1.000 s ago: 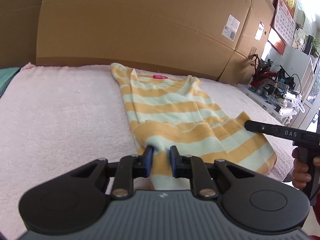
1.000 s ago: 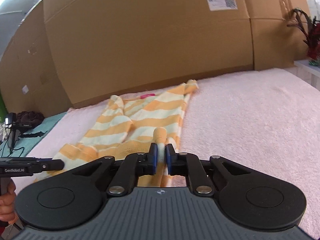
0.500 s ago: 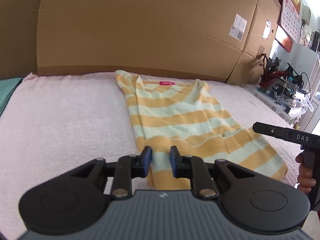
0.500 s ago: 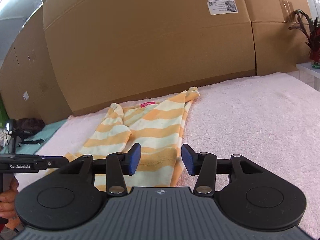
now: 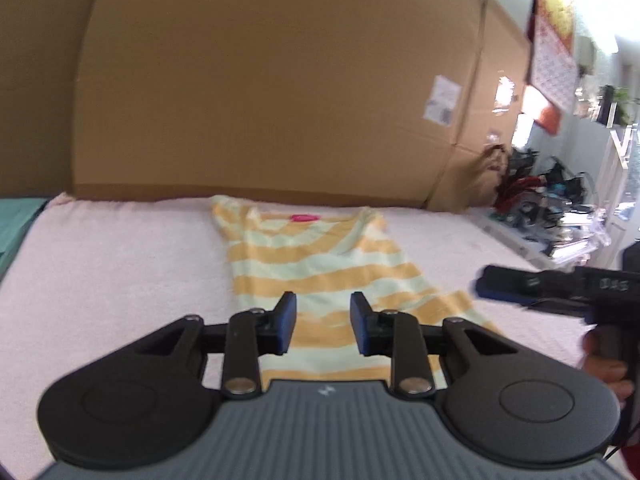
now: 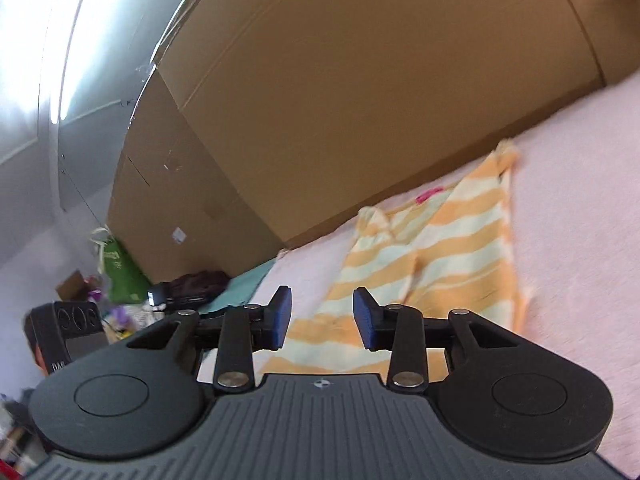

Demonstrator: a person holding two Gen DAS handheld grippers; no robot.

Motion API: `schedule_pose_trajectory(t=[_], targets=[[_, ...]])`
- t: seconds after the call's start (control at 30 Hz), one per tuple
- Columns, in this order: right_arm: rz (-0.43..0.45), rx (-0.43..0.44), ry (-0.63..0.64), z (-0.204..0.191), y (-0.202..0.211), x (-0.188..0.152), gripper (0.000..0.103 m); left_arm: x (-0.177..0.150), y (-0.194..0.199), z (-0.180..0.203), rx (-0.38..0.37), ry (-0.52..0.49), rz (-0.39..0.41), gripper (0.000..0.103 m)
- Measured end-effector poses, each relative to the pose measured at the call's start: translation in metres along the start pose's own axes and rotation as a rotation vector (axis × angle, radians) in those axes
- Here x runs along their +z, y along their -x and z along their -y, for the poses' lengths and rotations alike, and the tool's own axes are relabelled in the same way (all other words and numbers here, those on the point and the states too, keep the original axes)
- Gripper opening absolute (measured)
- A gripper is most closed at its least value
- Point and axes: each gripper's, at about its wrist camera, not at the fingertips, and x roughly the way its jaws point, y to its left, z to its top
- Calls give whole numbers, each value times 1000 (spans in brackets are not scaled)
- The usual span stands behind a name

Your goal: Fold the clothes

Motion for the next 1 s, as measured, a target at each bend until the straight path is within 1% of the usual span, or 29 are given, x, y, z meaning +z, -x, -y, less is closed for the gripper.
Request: schedule_pose_trajectory(t=[0.03, 0.07, 0.1, 0.13, 0.17, 0.23, 0.27, 0.3, 0.33, 0.37, 0.4, 0.43, 0.47, 0.5, 0.53, 0.57, 0.6, 0.63, 0.67, 0.7, 0.73, 0.77, 0.83, 0.87, 0.9, 0.93, 0.97, 1.0], targets=[[-22, -12, -63, 6, -10, -2, 38, -2, -12, 2, -10, 18, -24, 33], [-43, -24, -126, 12, -21, -5, 38, -4, -26, 2, -13, 41, -53, 26], [-58, -38, -188, 19, -29, -7, 33, -9, -35, -3, 16, 56, -74, 26], [-50, -59, -242, 31, -29, -8, 20, -15, -44, -9, 49, 69, -93, 28], [-40, -74, -297, 44, -28, -9, 0, -21, -52, -15, 82, 83, -113, 22], [-17, -53, -366, 53, -17, -9, 0, -22, -44, -22, 45, 124, -99, 21], [-8, -33, -380, 52, -13, -8, 9, -21, -39, -23, 23, 143, -88, 21], [7, 15, -360, 48, -10, -6, 17, -20, -34, -25, 2, 162, -78, 24], [18, 51, -343, 44, -8, -5, 17, -18, -29, -24, -14, 158, -48, 26], [16, 46, -334, 42, -11, -4, 18, -17, -29, -21, -10, 136, -33, 30], [11, 25, -329, 41, -16, -4, 23, -16, -29, -18, -2, 111, -21, 41], [-5, -56, -335, 46, -24, -3, 12, -18, -35, -18, 24, 95, -28, 45], [-19, -118, -336, 50, -29, -2, 0, -20, -41, -20, 41, 106, -46, 44], [-29, -115, -317, 48, -28, 1, 0, -21, -46, -23, 56, 120, -65, 40], [-31, -112, -296, 46, -25, 4, 0, -19, -43, -23, 52, 112, -64, 40], [-7, -105, -269, 43, -16, 5, 7, -17, -37, -21, 64, 87, -71, 40], [11, -98, -238, 39, -7, 6, 19, -16, -31, -18, 90, 61, -68, 40], [6, -89, -192, 35, 2, 7, 21, -17, -22, -16, 110, 28, -57, 42], [1, -80, -147, 31, 12, 8, 23, -20, -15, -16, 106, 16, -59, 44], [-10, -66, -105, 27, 20, 8, 23, -23, -8, -16, 98, 7, -63, 48], [-46, -36, -87, 26, 26, 3, 23, -27, -5, -17, 80, 15, -81, 48], [-75, -19, -96, 28, 29, -4, 23, -34, -5, -13, 77, -6, -92, 48], [-96, -82, -112, 36, 27, -21, 16, -48, -6, -6, 78, -59, -112, 49], [-99, -107, -126, 40, 27, -28, 0, -53, -6, 0, 107, -105, -102, 47], [-75, -108, -161, 45, 32, -29, 0, -57, -6, 5, 140, -153, -89, 47], [-51, -107, -181, 48, 36, -29, 0, -56, -5, 8, 155, -166, -91, 47], [-27, -100, -150, 40, 39, -29, 4, -55, -2, 12, 158, -178, -75, 47], [-2, -93, -119, 32, 42, -29, 10, -53, 3, 17, 160, -190, -56, 42]])
